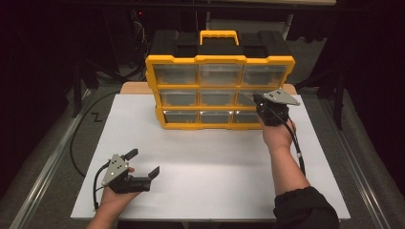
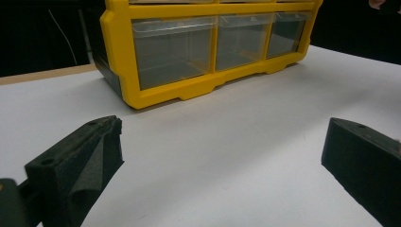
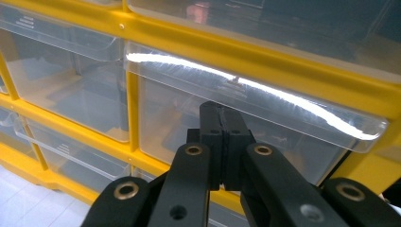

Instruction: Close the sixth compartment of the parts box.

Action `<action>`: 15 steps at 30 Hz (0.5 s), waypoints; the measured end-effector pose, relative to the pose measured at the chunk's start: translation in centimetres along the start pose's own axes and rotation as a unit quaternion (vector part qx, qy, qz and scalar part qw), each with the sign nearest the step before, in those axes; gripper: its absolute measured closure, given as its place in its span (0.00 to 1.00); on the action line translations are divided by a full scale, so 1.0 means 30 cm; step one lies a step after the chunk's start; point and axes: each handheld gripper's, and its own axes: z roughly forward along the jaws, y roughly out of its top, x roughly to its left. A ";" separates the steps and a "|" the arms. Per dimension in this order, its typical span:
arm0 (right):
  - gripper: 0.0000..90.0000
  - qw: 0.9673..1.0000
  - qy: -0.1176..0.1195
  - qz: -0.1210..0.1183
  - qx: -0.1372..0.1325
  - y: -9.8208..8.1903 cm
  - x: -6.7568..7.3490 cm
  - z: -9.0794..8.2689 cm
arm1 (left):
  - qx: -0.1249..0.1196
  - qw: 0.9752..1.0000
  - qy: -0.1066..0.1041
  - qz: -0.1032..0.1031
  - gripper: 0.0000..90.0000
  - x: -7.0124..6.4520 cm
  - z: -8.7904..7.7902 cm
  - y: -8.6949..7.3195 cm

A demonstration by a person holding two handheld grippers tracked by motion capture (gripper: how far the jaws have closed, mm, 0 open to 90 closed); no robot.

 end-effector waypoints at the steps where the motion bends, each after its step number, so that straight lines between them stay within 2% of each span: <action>1: 1.00 1.000 -0.001 -0.001 0.000 0.000 0.000 0.001 | -0.001 1.000 0.000 0.000 0.00 -0.001 0.000 0.000; 10: 1.00 1.000 0.002 0.007 0.004 0.003 -0.001 -0.002 | 0.000 1.000 -0.002 0.002 0.00 -0.002 0.000 0.000; 15: 1.00 1.000 0.012 0.018 0.011 0.002 -0.002 -0.006 | 0.002 1.000 -0.004 0.003 0.00 -0.003 0.000 0.000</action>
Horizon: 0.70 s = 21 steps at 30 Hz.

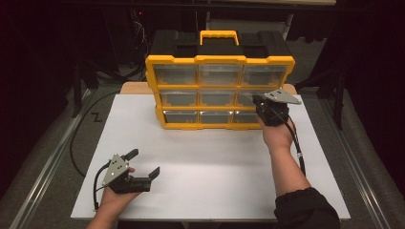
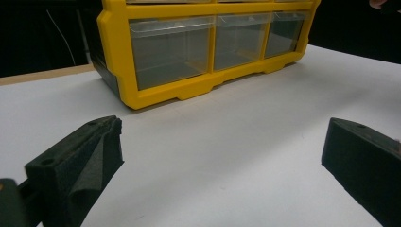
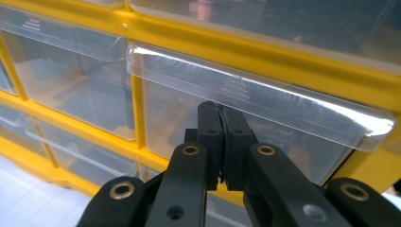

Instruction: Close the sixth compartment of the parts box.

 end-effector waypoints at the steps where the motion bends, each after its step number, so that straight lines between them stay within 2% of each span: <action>1: 0.99 1.000 0.002 0.003 0.001 -0.002 0.000 -0.002 | 0.000 1.000 0.000 0.001 0.00 -0.001 0.001 0.000; 7: 0.92 1.000 0.023 0.004 0.007 -0.012 0.011 -0.026 | 0.002 1.000 0.000 0.001 0.00 -0.001 0.002 -0.001; 15: 0.72 0.998 0.056 0.009 0.010 -0.035 0.033 -0.077 | 0.004 1.000 0.000 0.003 0.00 -0.003 0.004 -0.002; 21: 0.51 0.997 0.077 0.010 0.010 -0.071 0.050 -0.108 | 0.004 1.000 0.001 0.002 0.00 -0.005 0.006 -0.002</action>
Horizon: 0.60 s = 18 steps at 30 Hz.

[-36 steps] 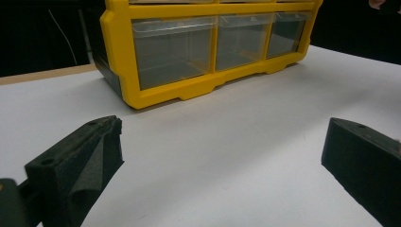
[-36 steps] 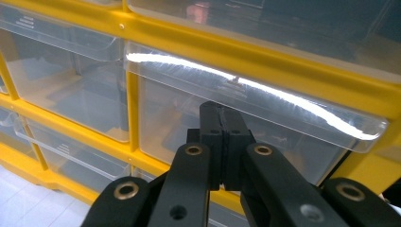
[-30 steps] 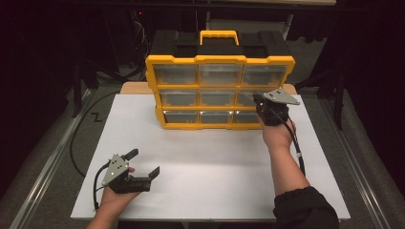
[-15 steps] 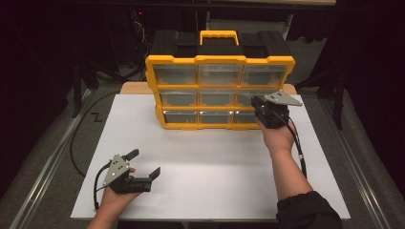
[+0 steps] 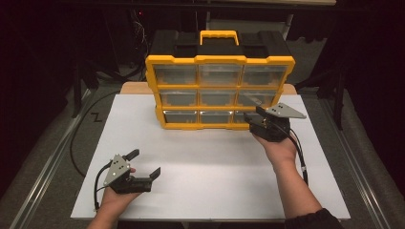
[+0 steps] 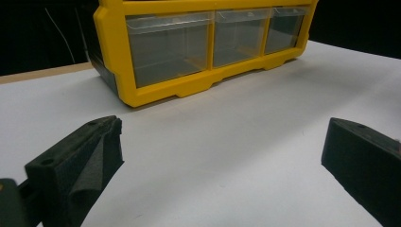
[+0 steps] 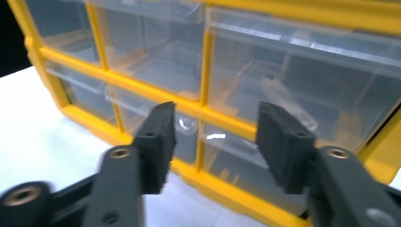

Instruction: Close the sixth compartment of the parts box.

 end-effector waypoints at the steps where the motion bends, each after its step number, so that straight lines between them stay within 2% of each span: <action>1: 0.47 1.000 0.004 0.002 0.001 -0.008 0.002 -0.002 | 0.000 1.000 0.000 0.000 0.00 0.000 0.000 0.000; 4: 0.34 1.000 0.010 0.006 0.000 -0.034 0.010 -0.010 | 0.002 1.000 0.000 0.003 0.00 -0.001 0.000 0.000; 7: 0.14 1.000 0.019 0.010 0.002 -0.057 0.018 -0.014 | 0.001 1.000 0.001 0.001 0.00 0.001 -0.001 -0.001; 9: 0.01 1.000 0.016 0.014 0.000 -0.073 0.023 -0.017 | 0.003 1.000 0.002 0.003 0.00 0.003 -0.001 -0.001; 11: 0.01 1.000 0.023 0.020 0.001 -0.090 0.027 -0.024 | 0.001 1.000 0.006 0.002 0.00 0.007 -0.003 -0.001; 15: 0.01 1.000 0.024 0.008 0.002 -0.116 0.040 -0.039 | 0.002 1.000 0.008 0.001 0.00 0.012 -0.004 -0.001; 18: 0.01 1.000 0.025 0.008 0.003 -0.135 0.051 -0.053 | 0.004 1.000 0.004 0.002 0.00 0.008 -0.001 -0.002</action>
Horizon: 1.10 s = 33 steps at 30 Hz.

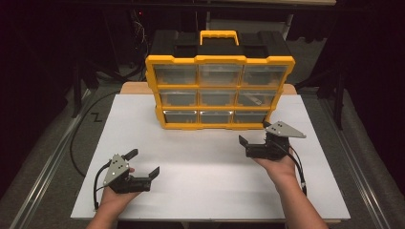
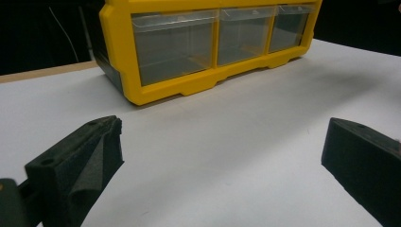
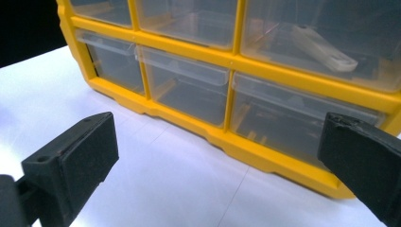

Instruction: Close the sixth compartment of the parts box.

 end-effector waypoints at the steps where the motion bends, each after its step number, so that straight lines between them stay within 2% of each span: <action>1: 0.01 1.000 0.001 -0.003 -0.002 -0.007 0.003 -0.005 | -0.001 1.000 -0.002 0.000 0.00 -0.003 0.002 0.000; 4: 0.01 1.000 0.000 -0.011 -0.001 -0.029 0.015 -0.021 | 0.003 1.000 -0.004 0.002 0.00 -0.004 0.003 -0.001; 9: 0.01 1.000 0.005 -0.017 -0.003 -0.073 0.027 -0.050 | -0.005 1.000 -0.001 0.003 0.00 -0.006 0.000 0.001; 19: 0.01 1.000 0.003 -0.010 -0.005 -0.167 0.025 -0.118 | 0.001 1.000 0.011 0.002 0.00 0.007 -0.007 -0.002; 26: 0.01 1.000 -0.004 -0.007 -0.003 -0.231 0.010 -0.173 | 0.010 1.000 0.014 0.014 0.00 -0.014 -0.006 -0.003; 29: 0.01 1.000 -0.006 -0.005 -0.007 -0.264 0.005 -0.207 | 0.011 1.000 0.016 0.011 0.00 -0.017 -0.005 -0.005; 33: 0.01 1.000 -0.009 0.000 -0.006 -0.285 0.001 -0.218 | 0.012 1.000 0.015 0.009 0.00 -0.021 -0.005 -0.005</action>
